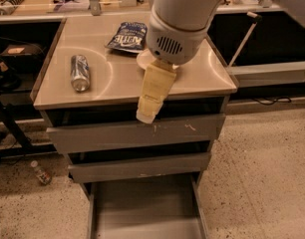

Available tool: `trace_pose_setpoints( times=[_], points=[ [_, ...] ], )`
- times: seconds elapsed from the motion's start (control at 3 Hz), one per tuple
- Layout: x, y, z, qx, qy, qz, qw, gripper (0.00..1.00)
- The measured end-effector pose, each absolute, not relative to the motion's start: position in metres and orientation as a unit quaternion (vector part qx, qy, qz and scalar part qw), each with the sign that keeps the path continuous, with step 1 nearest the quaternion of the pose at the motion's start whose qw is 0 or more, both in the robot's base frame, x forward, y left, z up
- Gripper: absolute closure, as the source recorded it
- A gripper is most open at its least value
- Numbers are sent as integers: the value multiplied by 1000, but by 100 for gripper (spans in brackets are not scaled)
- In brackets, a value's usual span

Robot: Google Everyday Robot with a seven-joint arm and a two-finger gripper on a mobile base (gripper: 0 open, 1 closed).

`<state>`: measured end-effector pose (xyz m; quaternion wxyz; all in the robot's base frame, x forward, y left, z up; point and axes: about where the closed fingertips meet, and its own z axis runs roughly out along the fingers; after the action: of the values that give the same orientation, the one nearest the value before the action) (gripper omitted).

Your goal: Place redbull can into bottom drawer

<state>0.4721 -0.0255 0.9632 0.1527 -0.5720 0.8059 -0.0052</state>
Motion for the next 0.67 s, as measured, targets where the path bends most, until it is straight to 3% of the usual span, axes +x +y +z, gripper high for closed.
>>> trace_pose_setpoints(
  times=[0.67],
  points=[
    [472, -16, 963, -570, 805, 5, 165, 0]
  ],
)
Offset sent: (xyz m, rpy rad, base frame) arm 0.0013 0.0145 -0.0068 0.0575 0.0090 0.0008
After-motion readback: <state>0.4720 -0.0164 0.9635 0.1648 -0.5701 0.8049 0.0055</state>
